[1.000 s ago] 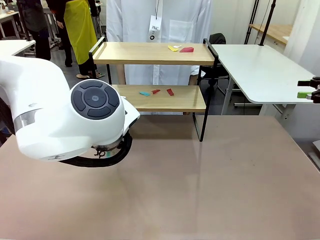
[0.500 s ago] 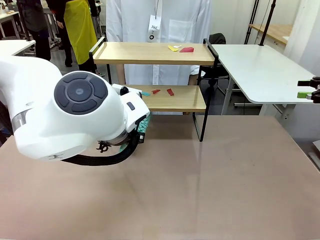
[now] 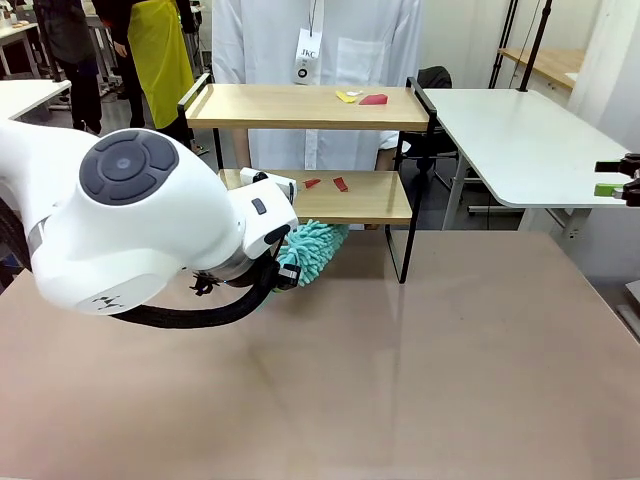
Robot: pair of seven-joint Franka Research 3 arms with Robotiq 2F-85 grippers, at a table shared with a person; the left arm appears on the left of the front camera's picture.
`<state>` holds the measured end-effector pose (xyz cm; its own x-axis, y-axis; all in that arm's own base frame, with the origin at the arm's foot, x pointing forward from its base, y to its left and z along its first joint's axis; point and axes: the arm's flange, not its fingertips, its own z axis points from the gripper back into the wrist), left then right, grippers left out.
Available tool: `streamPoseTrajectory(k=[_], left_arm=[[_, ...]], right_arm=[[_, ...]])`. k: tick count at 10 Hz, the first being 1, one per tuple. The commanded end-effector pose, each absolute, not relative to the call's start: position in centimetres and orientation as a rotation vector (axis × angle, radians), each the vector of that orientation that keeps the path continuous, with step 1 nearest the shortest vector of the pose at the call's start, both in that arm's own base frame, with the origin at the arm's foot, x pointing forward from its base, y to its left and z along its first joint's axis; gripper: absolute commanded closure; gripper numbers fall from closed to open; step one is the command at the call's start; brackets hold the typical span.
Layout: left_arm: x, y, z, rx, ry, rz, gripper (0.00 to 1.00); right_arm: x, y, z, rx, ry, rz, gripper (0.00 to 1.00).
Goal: Clean the shelf.
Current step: Clean the specific section of the Shelf indicated by the human with the Duster.
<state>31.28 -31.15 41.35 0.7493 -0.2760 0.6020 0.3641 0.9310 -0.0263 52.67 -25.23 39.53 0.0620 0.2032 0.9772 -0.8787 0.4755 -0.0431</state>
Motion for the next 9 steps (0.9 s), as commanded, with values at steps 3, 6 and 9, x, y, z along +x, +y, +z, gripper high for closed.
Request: streamPoseTrajectory(k=[3,6,9], left_arm=[[31.3,-31.2,41.4,-0.145,-0.634,-0.351,0.87],[32.0,-31.0,41.6,-0.2,-0.601,-0.434,0.87],[30.3,-28.8,42.0,-0.265,-0.515,-0.554,0.87]], right_arm=[[52.7,-24.8,40.2,0.684,-1.221,0.915,0.0],[52.7,-24.8,40.2,0.684,-1.221,0.915,0.0],[52.7,-24.8,40.2,0.684,-1.221,0.915,0.0]])
